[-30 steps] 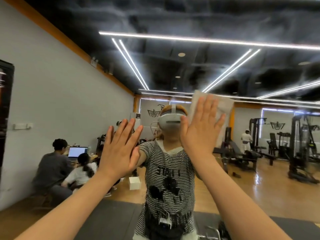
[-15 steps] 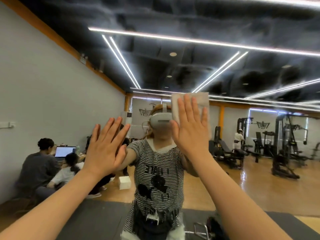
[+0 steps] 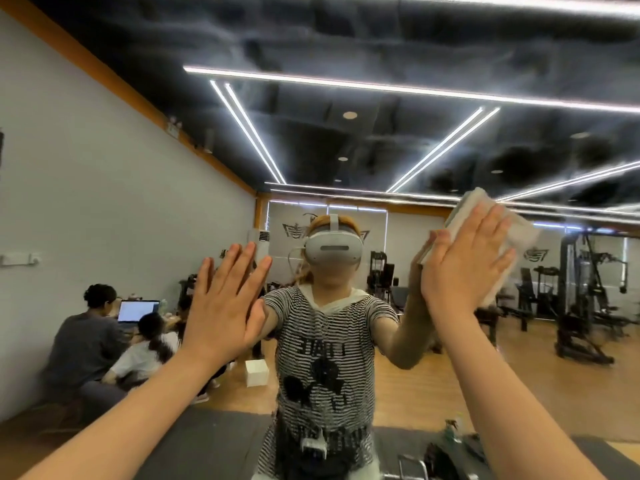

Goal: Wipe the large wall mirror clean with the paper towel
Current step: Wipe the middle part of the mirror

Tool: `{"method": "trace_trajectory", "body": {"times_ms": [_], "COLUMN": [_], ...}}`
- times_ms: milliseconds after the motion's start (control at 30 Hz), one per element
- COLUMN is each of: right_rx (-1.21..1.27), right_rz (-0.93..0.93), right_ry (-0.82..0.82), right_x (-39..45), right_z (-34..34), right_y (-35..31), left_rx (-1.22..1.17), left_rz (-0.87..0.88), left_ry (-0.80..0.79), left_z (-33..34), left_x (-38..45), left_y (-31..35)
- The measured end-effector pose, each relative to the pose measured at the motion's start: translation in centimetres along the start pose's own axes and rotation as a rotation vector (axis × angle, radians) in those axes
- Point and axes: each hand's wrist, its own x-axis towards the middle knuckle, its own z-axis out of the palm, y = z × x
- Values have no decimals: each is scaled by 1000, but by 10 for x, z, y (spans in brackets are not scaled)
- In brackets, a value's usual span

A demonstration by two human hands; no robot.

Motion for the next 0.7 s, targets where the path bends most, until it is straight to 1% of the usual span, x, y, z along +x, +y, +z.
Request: {"method": "trace_trajectory", "body": {"times_ms": [100, 267, 333, 400, 567, 700], "right_rx": [2, -13, 8, 10, 2, 30], "right_rz": [-81, -371, -445, -453, -493, -490], "right_ry": [-36, -107, -136, -135, -84, -31], "right_x": [-18, -60, -73, -75, -74, -75], "right_z": [12, 36, 43, 46, 50, 51], "right_y": [-31, -97, -111, -112, -108, -108], "left_rx": [9, 5, -1, -12, -15, 3], "left_rz": [5, -1, -6, -13, -15, -14], "left_ry": [-4, -15, -15, -18, -25, -30], "left_z": [-1, -3, -3, -4, -5, -5], "left_x": [0, 0, -1, -1, -1, -2], "left_y": [0, 0, 0, 1, 1, 2]}}
